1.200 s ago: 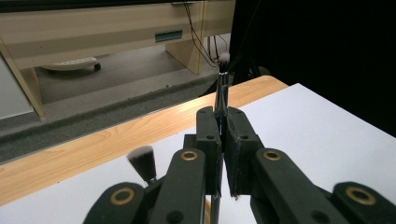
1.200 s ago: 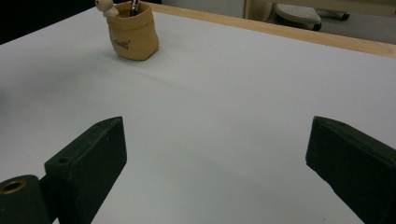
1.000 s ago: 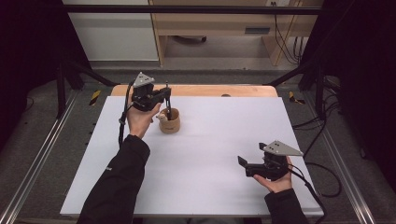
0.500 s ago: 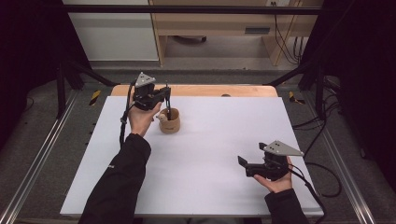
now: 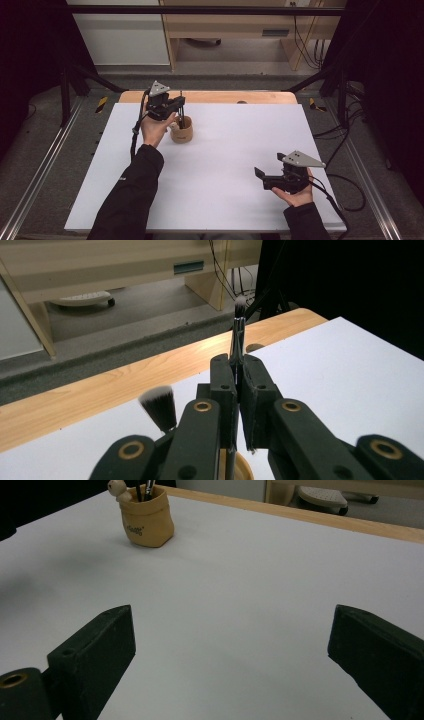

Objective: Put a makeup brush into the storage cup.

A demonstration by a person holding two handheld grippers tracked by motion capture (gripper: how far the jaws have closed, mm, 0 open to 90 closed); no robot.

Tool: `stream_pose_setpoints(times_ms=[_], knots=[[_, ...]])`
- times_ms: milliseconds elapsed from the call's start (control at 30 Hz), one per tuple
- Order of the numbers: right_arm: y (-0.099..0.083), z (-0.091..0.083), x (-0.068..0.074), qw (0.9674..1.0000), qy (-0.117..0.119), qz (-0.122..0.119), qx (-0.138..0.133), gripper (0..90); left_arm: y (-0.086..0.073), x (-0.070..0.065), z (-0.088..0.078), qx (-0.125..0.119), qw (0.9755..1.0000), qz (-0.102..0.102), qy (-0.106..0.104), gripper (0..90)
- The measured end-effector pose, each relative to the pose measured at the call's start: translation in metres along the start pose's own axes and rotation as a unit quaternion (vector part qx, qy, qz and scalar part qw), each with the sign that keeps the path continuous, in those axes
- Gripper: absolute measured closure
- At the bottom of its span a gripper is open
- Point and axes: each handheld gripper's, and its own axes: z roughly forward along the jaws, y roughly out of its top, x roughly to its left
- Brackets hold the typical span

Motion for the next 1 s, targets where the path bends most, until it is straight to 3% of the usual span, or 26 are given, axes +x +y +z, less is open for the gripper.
stream_pose_setpoints(times_ms=[400, 1000], knots=[[0.000, 0.000, 0.001, 1.0000, 0.001, -0.003, 0.000, 5.6, -0.016, 0.002, 0.007, 0.009, 0.9999, -0.005, -0.001, 85.2], [0.001, 0.000, 0.001, 1.0000, 0.001, -0.005, -0.001, 5.5, -0.025, 0.000, 0.012, 0.019, 0.9998, -0.002, 0.000, 85.2]])
